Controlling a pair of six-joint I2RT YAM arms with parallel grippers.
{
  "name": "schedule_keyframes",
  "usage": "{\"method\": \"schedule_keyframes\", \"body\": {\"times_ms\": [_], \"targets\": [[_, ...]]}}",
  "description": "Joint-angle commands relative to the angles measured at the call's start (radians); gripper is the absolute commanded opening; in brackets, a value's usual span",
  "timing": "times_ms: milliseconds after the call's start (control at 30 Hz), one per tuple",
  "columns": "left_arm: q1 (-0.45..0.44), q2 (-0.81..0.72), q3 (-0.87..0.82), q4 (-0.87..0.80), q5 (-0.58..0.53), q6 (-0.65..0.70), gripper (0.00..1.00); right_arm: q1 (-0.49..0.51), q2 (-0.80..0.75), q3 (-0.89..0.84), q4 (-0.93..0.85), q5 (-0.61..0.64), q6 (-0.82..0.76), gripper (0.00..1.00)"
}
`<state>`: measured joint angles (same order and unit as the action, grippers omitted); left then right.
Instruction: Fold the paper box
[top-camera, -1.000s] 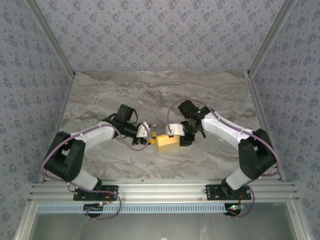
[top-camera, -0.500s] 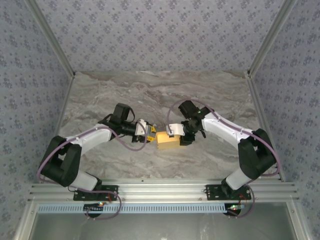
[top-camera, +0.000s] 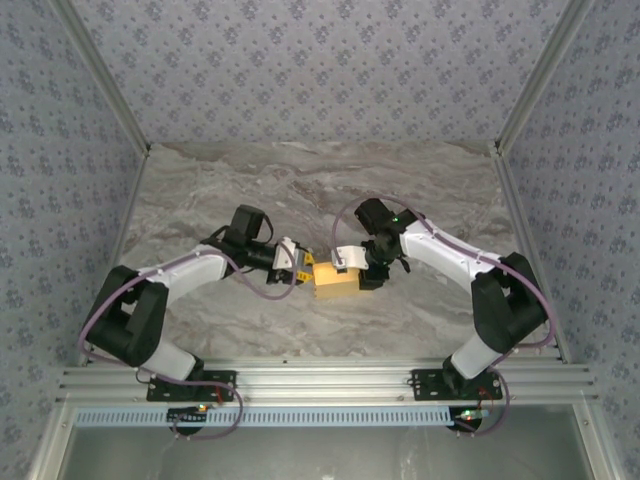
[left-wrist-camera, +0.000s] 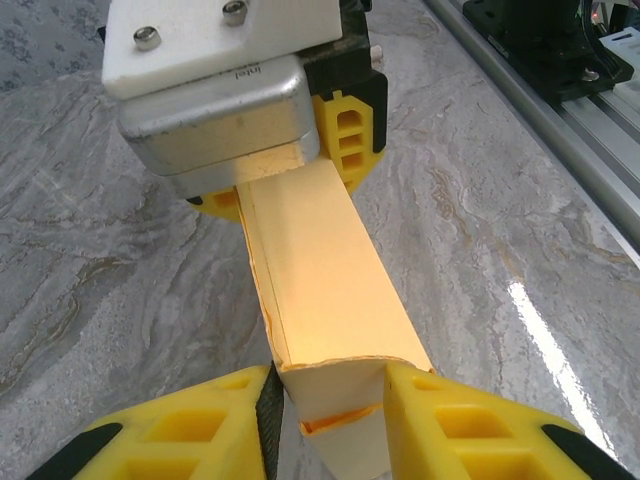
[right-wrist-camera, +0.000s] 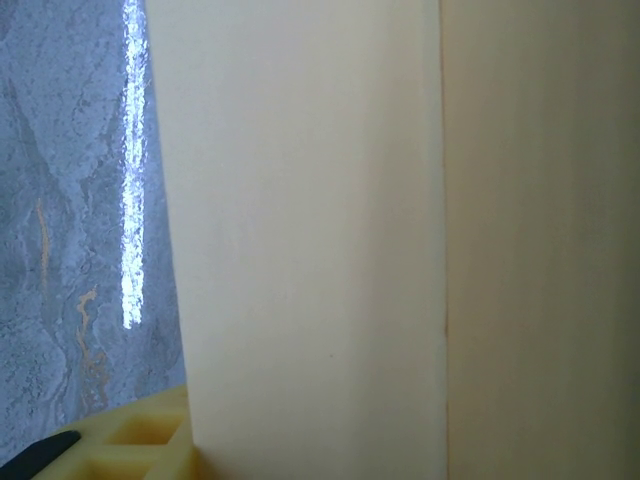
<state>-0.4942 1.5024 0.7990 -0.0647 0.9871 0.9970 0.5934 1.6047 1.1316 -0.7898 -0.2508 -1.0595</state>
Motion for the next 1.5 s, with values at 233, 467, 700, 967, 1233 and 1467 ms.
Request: {"method": "schedule_keyframes", "body": {"times_ms": [233,467,700,967,1233,1467], "targets": [[-0.026,0.039,0.057,-0.096,0.066,0.069,0.26,0.009,0.047,0.001,-0.057,-0.008,0.003,0.45],[-0.026,0.0,0.025,-0.113,0.064,0.086,0.25,0.005,0.046,-0.007,-0.047,-0.004,0.004,0.45],[-0.043,0.001,0.022,-0.145,0.029,0.111,0.19,-0.011,0.047,-0.004,-0.041,-0.01,0.01,0.46],[-0.053,-0.018,-0.022,-0.11,-0.039,0.105,0.16,-0.027,0.043,-0.011,-0.013,-0.03,0.027,0.51],[-0.067,-0.006,-0.027,-0.109,-0.097,0.117,0.12,-0.036,0.001,-0.021,0.058,-0.086,0.041,0.53],[-0.089,0.009,-0.032,-0.111,-0.158,0.114,0.12,-0.039,0.01,-0.009,0.04,-0.11,0.041,0.54]]}}
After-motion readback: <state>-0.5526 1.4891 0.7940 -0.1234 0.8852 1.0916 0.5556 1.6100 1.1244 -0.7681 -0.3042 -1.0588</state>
